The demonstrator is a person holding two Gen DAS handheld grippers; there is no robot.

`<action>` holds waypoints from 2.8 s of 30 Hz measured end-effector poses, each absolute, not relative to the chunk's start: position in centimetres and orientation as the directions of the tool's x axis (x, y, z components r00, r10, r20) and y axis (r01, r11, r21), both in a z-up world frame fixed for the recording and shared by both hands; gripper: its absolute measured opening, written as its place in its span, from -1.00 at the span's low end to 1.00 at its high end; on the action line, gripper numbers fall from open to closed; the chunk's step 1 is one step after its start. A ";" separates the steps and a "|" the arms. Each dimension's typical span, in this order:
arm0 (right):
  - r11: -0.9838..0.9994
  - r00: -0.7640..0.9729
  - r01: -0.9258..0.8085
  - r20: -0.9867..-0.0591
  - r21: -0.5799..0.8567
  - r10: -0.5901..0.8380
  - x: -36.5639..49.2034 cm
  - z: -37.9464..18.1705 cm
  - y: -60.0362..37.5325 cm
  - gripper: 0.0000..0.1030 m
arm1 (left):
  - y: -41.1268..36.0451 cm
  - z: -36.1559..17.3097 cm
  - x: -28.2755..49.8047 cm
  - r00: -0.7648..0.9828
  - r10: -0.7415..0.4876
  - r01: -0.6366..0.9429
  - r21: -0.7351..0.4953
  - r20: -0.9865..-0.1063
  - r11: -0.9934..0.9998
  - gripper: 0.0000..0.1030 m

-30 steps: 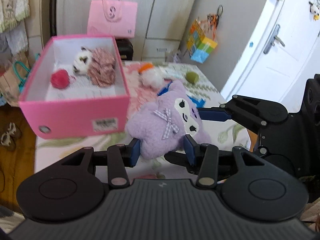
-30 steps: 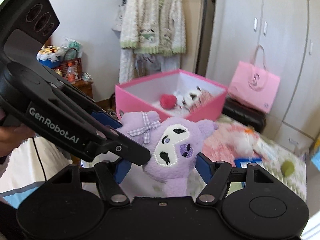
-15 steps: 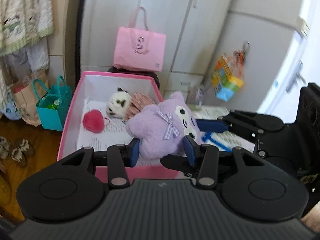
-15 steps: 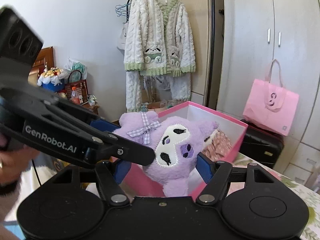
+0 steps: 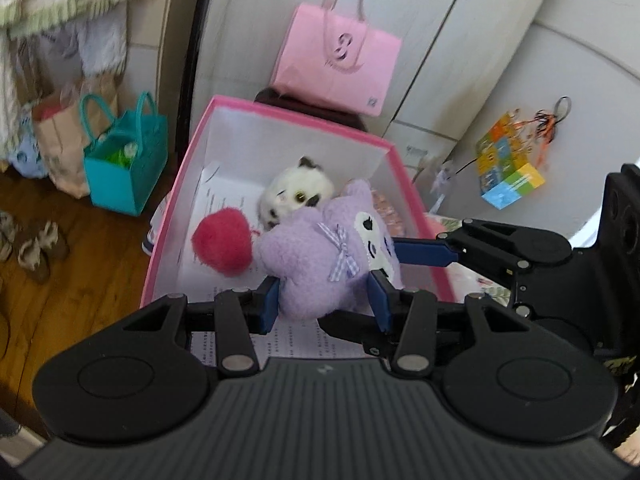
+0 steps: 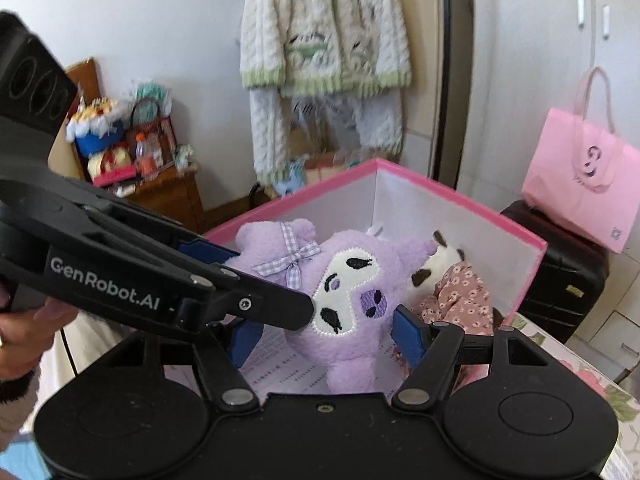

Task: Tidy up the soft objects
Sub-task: 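Carry the lavender plush with the left gripper into the pink box and release, then withdraw the left gripper from the box toward the blue wipes packet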

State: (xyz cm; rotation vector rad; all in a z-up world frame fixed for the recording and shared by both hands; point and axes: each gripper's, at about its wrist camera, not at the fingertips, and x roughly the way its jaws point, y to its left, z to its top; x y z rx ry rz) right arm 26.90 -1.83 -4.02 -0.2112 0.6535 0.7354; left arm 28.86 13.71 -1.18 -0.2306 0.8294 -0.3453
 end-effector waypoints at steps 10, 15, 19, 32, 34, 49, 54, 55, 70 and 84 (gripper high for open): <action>0.667 0.441 -0.741 -0.692 0.079 0.572 30.4 -5.5 -0.9 0.43 | 13.8 -2.8 30.4 0.583 -0.341 0.157 -0.310 -0.737 0.938 -0.13; 0.663 0.459 -0.748 -0.734 -0.016 0.501 31.0 -6.2 0.0 0.43 | 13.0 -2.9 30.6 0.583 -0.310 0.158 -0.269 -0.751 0.950 -0.01; 0.663 0.471 -0.746 -0.755 -0.065 0.455 31.2 -6.1 0.2 0.50 | 12.6 -2.4 29.7 0.640 -0.246 0.156 -0.191 -0.728 0.969 0.15; 0.699 0.538 -0.715 -0.632 0.009 0.558 25.2 -2.2 -6.1 0.51 | 12.4 3.3 21.7 0.788 -0.201 0.223 -0.035 -0.581 0.974 0.34; 0.705 0.544 -0.709 -0.612 0.032 0.575 23.7 -1.2 -7.6 0.51 | 12.1 4.1 20.1 0.795 -0.216 0.247 -0.021 -0.567 0.969 0.34; 0.761 0.620 -0.648 -0.564 0.025 0.546 13.3 2.2 -13.3 0.51 | 8.1 8.2 9.7 0.751 -0.367 0.456 0.029 -0.548 0.890 0.41; 0.789 0.656 -0.614 -0.548 0.011 0.519 10.0 2.2 -16.0 0.51 | 5.8 8.5 7.0 0.718 -0.423 0.540 0.059 -0.552 0.839 0.52; 0.794 0.661 -0.608 -0.544 0.014 0.516 9.3 2.1 -16.6 0.51 | 5.2 8.4 6.7 0.708 -0.434 0.557 0.062 -0.557 0.828 0.52; 0.915 0.801 -0.387 -0.534 -0.116 0.271 5.5 -4.1 -22.0 0.53 | -3.5 3.3 9.1 0.562 -0.546 0.688 -0.015 -0.621 0.725 0.54; 0.945 0.863 -0.270 -0.481 -0.186 0.152 10.8 -12.6 -22.5 0.68 | -9.0 -5.0 17.8 0.547 -0.517 0.620 -0.097 -0.658 0.779 0.54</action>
